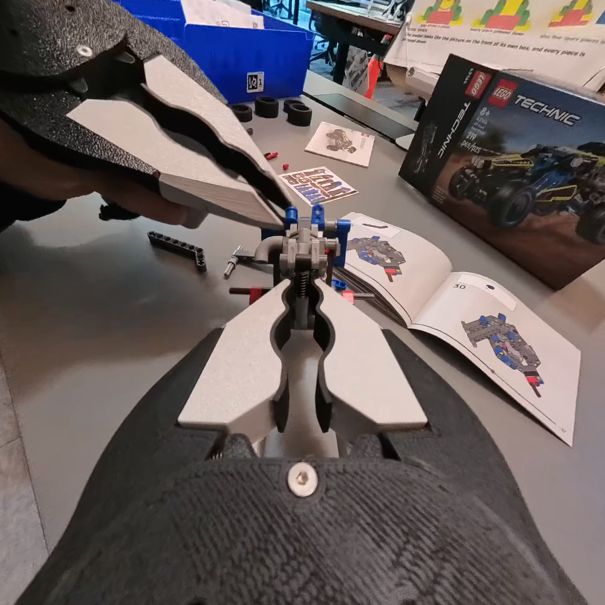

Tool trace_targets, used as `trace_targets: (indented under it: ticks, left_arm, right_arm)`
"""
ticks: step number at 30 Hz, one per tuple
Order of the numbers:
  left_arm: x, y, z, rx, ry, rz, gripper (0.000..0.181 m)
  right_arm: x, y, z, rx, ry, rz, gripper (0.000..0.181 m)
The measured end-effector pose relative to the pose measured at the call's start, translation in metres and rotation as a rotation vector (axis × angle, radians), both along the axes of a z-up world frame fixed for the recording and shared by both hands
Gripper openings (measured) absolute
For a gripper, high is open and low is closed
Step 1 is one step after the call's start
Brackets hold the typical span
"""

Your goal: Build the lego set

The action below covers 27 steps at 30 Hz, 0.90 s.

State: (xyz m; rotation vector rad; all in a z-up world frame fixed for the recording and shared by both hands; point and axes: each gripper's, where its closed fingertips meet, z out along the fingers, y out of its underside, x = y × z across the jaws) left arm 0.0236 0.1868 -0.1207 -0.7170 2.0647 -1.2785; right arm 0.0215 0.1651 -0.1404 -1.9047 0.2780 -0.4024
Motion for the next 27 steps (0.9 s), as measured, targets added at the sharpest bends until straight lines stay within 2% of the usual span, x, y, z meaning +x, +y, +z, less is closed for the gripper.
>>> trace_targets:
  ticks: [5,10,12,21,27]
  left_arm:
    - [0.0,-0.001,-0.002,0.011,-0.011,-0.025,0.009]
    - [0.0,-0.002,-0.012,0.096,-0.026,-0.037,0.007]
    - [0.002,0.001,-0.009,0.057,-0.026,-0.014,0.0]
    - [0.002,0.003,-0.027,-0.03,0.149,-0.025,0.0]
    - [-0.002,0.006,-0.023,-0.08,0.213,-0.05,0.015]
  right_arm:
    - [-0.001,-0.001,-0.002,-0.008,0.033,0.0,0.005]
    - [-0.003,-0.001,-0.008,-0.058,0.057,-0.001,0.005]
    - [-0.003,-0.001,-0.008,-0.063,0.038,-0.001,0.005]
    - [-0.002,-0.001,-0.018,-0.11,0.054,0.007,0.005]
    - [-0.005,-0.003,-0.02,-0.127,0.094,0.04,0.005]
